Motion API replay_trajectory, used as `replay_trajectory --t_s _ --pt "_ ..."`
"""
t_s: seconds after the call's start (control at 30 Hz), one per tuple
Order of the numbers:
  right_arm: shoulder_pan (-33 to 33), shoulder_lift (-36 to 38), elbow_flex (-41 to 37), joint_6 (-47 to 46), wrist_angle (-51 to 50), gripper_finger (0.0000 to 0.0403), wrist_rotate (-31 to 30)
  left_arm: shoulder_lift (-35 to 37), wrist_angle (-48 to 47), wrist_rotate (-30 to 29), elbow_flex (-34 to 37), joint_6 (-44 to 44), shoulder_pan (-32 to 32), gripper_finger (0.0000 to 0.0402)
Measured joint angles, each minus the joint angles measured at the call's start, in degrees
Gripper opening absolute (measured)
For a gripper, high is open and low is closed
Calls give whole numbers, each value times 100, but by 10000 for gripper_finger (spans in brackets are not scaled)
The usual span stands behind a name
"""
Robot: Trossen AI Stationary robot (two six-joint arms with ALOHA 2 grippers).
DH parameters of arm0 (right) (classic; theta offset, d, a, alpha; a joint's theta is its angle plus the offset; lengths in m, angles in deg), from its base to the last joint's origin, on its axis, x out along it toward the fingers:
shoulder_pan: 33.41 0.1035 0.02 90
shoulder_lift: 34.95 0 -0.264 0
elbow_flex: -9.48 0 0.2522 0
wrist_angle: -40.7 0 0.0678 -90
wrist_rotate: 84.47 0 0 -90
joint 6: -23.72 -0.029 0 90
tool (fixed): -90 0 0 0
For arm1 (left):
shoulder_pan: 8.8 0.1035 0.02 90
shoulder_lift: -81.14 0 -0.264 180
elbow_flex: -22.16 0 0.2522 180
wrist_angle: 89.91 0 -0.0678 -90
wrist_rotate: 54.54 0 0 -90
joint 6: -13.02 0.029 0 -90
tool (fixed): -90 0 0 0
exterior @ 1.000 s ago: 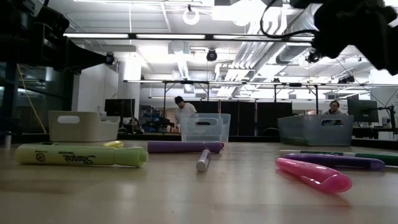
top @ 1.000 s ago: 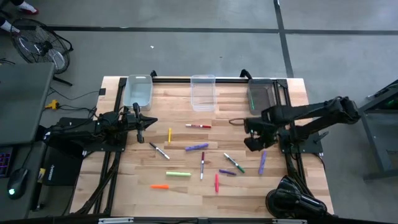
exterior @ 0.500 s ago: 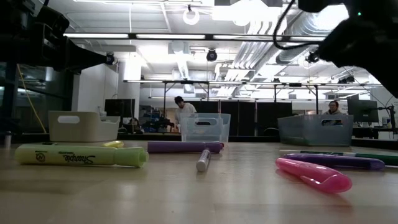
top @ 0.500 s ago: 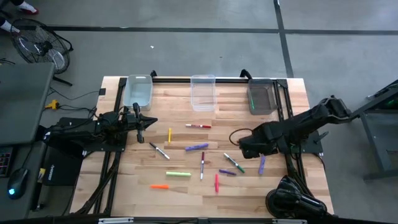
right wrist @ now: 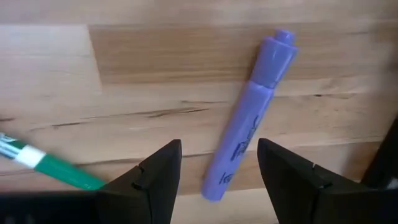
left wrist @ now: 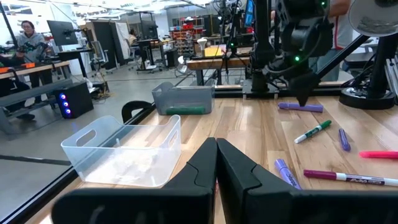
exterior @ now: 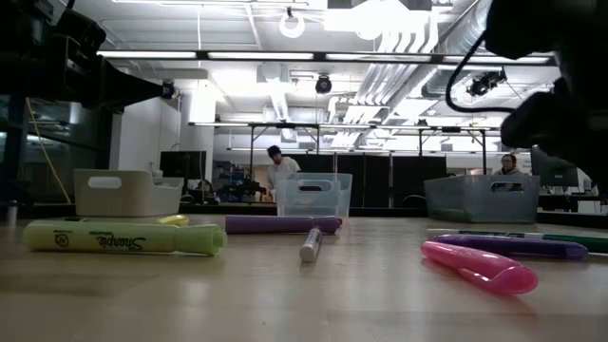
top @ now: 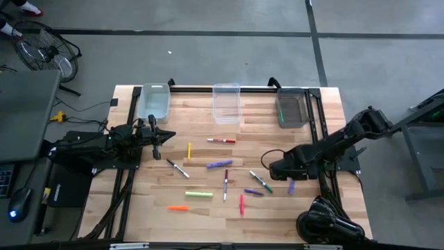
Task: Pick & Place Markers
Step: Put the right purple highlighter pen into the black bin
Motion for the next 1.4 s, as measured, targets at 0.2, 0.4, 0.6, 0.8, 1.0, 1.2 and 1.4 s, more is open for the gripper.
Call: replay_trajectory --t_s 0.2,0.4,0.6,0.8,1.0,1.2,1.4 --pt "329 2 -82 -554 134 200 -145 0 -1 2 0 0 0 1" --pt "659 -20 -82 -1044 271 200 -153 0 0 2 1 0 1 1" --pt "783 -20 -82 -1349 279 202 -203 -2 -1 0 2 0 0 1" --pt "860 -161 -186 -1467 608 200 -177 -1 -1 2 1 0 2 1" --pt "873 -445 -271 -1463 952 199 -201 0 0 2 1 0 2 1" --pt "875 -459 -280 -1463 966 191 -235 0 -1 2 0 0 1 1" --pt "875 -465 -283 -1434 1022 161 -264 0 1 2 1 0 0 1"
